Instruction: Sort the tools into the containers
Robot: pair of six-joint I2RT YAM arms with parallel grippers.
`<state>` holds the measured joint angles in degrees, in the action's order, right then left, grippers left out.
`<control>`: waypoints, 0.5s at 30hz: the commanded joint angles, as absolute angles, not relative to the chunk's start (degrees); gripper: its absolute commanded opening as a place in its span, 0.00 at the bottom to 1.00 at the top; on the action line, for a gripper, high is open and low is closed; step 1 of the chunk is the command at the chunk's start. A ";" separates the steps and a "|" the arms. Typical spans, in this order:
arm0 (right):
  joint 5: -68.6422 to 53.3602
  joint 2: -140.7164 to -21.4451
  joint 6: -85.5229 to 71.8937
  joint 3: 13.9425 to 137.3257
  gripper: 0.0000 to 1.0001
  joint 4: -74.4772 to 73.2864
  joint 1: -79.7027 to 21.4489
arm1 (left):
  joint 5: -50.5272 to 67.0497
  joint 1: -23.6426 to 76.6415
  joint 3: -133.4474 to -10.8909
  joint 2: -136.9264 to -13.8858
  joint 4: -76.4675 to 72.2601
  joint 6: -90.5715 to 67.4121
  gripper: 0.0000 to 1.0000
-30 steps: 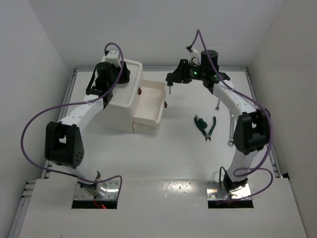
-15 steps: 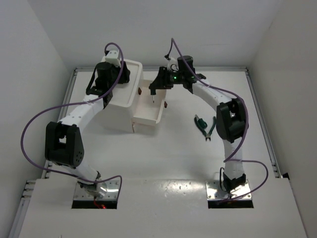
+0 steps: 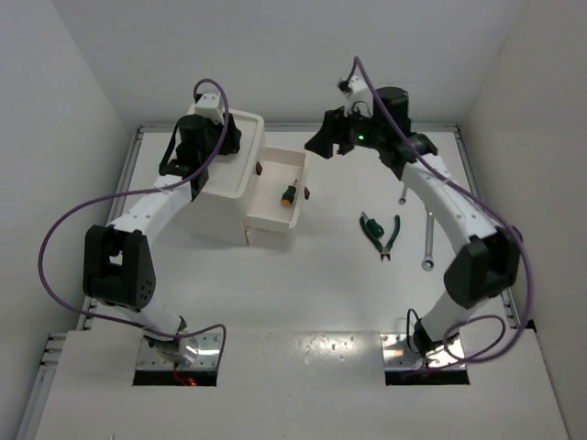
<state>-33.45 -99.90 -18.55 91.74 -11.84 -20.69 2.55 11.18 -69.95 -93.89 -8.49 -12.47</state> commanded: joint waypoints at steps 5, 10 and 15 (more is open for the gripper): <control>-14.78 -81.05 3.06 69.73 0.62 -34.00 -14.33 | 4.74 11.25 -61.78 -101.25 28.04 -15.91 0.52; -10.20 -73.13 9.13 54.79 0.63 -39.46 -13.18 | 4.75 11.25 -61.79 -101.25 28.04 -15.91 0.56; -7.21 -77.06 10.28 49.40 0.63 -33.67 -10.90 | 5.36 11.25 -62.40 -101.78 28.04 -15.91 0.64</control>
<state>-10.79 -75.57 6.90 49.89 -37.65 -12.12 3.92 11.18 -69.95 -93.80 -8.47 -12.64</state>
